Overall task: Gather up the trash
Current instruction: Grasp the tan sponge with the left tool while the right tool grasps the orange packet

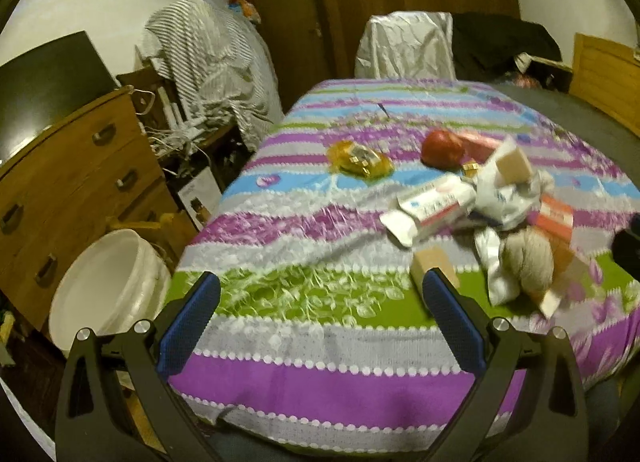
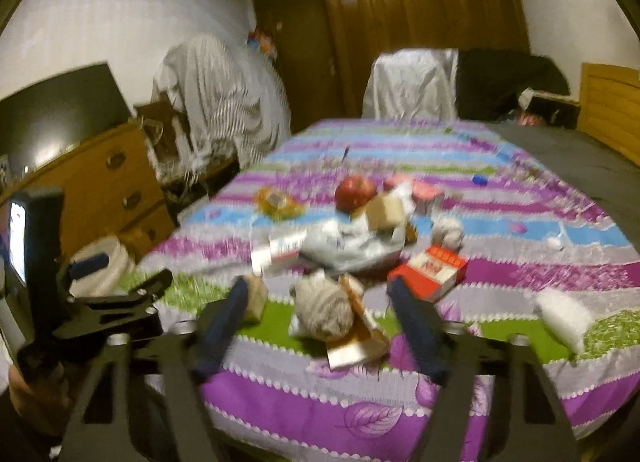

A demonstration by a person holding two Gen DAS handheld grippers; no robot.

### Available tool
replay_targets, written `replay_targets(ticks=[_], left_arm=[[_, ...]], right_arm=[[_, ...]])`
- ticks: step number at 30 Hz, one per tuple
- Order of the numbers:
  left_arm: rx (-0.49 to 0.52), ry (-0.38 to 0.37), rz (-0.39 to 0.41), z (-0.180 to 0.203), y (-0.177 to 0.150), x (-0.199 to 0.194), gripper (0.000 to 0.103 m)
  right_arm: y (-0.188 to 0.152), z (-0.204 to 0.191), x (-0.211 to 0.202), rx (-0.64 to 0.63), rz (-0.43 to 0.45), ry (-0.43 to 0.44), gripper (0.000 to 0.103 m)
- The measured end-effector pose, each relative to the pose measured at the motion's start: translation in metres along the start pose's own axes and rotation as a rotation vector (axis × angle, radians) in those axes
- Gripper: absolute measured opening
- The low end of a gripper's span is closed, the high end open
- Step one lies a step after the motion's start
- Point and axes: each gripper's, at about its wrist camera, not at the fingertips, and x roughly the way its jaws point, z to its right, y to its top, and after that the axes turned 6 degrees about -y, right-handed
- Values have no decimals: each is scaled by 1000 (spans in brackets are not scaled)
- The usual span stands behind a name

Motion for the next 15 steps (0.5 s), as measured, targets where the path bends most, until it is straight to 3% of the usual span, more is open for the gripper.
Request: replay_targets(ticks=[2, 6, 11, 15], left_arm=[[15, -21, -17, 0, -6, 7, 92], [22, -77, -34, 3, -8, 15, 77], [7, -168, -23, 8, -3, 20, 76], [3, -190, -18, 13, 1, 24, 76]], right_arm=[[-5, 3, 14, -4, -47, 20, 48], [-13, 14, 40, 2, -97, 17, 47], [-16, 35, 61, 0, -128, -3, 47], [-19, 52, 66, 35, -129, 54, 47]])
